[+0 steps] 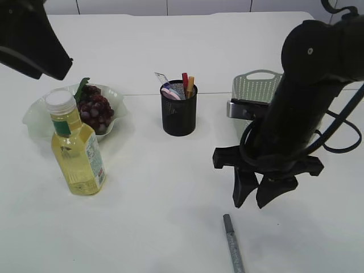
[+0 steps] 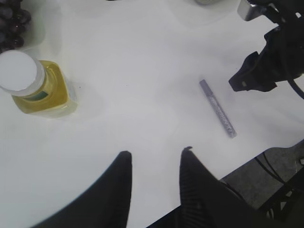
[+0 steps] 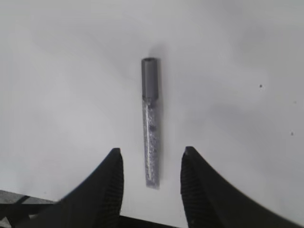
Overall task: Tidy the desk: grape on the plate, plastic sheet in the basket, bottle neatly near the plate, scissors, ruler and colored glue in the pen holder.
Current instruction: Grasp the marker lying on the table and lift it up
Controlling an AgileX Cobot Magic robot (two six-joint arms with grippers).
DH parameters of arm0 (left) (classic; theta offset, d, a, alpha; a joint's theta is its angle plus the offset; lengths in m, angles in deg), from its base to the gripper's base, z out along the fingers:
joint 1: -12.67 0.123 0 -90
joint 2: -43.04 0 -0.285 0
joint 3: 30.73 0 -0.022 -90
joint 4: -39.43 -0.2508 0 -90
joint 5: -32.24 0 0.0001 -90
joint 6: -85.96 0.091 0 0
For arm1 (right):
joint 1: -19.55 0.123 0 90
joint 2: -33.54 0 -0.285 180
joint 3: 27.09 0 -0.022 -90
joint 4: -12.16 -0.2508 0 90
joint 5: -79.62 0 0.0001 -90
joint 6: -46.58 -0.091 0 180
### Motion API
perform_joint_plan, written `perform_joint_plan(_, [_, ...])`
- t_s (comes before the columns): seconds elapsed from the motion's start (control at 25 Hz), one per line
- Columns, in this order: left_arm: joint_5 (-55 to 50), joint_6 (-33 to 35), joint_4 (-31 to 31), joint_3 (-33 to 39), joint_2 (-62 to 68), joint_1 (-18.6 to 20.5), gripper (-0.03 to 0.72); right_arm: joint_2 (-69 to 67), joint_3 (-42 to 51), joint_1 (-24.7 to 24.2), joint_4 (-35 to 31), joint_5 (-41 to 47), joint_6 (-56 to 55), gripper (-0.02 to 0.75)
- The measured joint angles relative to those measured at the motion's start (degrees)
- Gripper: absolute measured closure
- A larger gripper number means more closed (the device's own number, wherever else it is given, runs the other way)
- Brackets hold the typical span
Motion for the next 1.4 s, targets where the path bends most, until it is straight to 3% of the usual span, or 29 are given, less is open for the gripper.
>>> perform_joint_plan(0.36, [0.0, 0.0, 0.1, 0.0, 0.0, 0.0, 0.435, -4.3, 0.0, 5.6, 1.6, -1.6, 0.0, 0.438])
perform_joint_plan(0.76, [0.0, 0.0, 0.1, 0.0, 0.0, 0.0, 0.435, -9.8, 0.0, 5.7, 3.4, -2.3, 0.2, 0.438])
perform_joint_plan(1.4, [0.0, 0.0, 0.1, 0.0, 0.0, 0.0, 0.435, -14.5, 0.0, 5.7, 0.9, -5.4, 0.8, 0.438])
